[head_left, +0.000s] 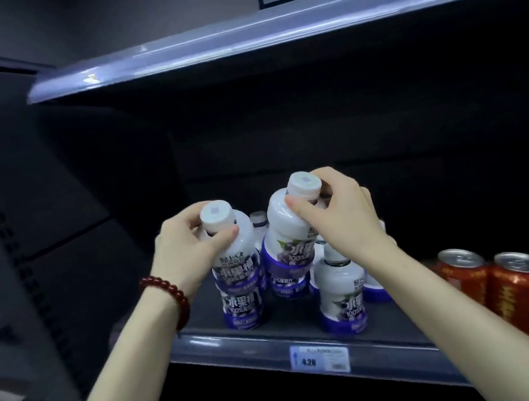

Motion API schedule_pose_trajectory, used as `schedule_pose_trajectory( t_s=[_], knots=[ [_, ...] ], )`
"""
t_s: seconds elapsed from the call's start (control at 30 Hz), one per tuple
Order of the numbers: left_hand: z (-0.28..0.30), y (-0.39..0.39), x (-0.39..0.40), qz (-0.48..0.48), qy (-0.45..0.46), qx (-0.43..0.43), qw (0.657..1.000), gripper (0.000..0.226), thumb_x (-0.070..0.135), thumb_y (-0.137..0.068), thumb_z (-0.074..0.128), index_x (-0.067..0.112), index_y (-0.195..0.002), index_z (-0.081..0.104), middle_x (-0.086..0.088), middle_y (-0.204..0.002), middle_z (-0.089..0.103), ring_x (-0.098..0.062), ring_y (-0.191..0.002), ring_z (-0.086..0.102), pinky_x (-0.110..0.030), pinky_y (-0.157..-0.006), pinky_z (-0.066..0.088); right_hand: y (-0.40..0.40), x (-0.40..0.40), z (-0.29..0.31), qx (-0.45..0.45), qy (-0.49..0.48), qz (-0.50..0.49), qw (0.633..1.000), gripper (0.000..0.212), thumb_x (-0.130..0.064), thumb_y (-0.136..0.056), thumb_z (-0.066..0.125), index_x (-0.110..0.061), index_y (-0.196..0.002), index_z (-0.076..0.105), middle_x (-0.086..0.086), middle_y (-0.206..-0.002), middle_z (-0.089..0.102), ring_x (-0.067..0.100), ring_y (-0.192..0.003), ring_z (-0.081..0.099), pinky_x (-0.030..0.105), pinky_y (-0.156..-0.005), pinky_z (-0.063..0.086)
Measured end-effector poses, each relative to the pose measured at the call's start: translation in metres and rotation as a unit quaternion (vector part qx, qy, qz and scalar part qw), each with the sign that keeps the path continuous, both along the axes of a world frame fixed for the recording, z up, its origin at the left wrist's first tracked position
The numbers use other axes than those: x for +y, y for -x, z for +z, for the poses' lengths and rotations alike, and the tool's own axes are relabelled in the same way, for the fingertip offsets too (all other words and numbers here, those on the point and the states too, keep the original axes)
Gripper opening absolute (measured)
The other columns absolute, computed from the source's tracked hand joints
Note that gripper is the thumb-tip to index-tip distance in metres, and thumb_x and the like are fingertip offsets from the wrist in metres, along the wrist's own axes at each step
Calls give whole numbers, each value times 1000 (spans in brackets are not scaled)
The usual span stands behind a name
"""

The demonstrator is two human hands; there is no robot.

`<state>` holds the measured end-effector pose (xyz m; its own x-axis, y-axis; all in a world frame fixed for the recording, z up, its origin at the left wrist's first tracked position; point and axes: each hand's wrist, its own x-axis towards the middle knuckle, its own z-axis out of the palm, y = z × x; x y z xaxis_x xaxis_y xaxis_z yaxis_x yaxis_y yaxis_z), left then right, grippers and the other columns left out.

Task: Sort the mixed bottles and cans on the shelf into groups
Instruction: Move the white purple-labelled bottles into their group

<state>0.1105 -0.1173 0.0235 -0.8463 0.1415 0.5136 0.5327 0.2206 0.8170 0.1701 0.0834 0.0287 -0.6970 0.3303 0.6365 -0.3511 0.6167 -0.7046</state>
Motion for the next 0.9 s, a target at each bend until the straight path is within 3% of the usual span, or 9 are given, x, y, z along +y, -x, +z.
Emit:
schedule_pose_trajectory(
  t_s=[0.1, 0.23, 0.47, 0.6, 0.73, 0.9],
  knots=[
    [-9, 11, 6, -36, 22, -6, 999, 31, 17, -71, 78, 38, -92, 69, 10, -99, 73, -10, -100, 66, -39, -93, 53, 8, 0, -9, -27, -4, -39, 999, 24, -35, -80, 69, -18, -96, 64, -8, -82, 67, 12, -84, 59, 19, -65, 42],
    [-9, 14, 18, -29, 68, 25, 997, 27, 24, -72, 76, 39, -92, 67, 23, -88, 68, 8, -90, 61, -15, -78, 46, 16, 2, -10, -40, -10, -61, 997, 26, -34, -80, 67, -14, -96, 63, -1, -83, 66, 19, -87, 59, 25, -64, 41],
    [-6, 13, 16, -8, 69, 25, 997, 22, 25, -74, 75, 35, -91, 67, 24, -82, 64, 11, -82, 55, -11, -67, 41, 38, 3, -14, -96, -13, -65, 993, 21, -35, -81, 65, -17, -85, 55, -8, -75, 52, 13, -77, 49, 23, -55, 33],
    [-8, 15, 15, -17, 58, 11, 998, 25, 25, -74, 75, 33, -97, 69, 21, -88, 68, 8, -87, 59, -12, -71, 43, 48, 2, -37, -135, -58, -62, 987, 25, -33, -82, 64, -15, -75, 49, -5, -71, 51, 10, -67, 46, 22, -52, 29],
    [-18, 16, 27, -39, 67, -15, 997, 29, 26, -73, 76, 31, -100, 70, 15, -97, 71, -1, -95, 63, -25, -85, 50, 51, 8, -54, -150, -87, -77, 982, 26, -33, -82, 65, -13, -77, 49, 0, -76, 54, 16, -74, 49, 21, -52, 28],
    [-44, 27, 47, -59, 92, -56, 992, 31, 26, -73, 76, 29, -104, 70, 10, -102, 71, -9, -100, 64, -32, -89, 53, 44, 31, -60, -164, -89, -75, 980, 26, -29, -82, 67, -17, -70, 47, -7, -67, 49, 11, -65, 47, 21, -52, 31]
  ],
)
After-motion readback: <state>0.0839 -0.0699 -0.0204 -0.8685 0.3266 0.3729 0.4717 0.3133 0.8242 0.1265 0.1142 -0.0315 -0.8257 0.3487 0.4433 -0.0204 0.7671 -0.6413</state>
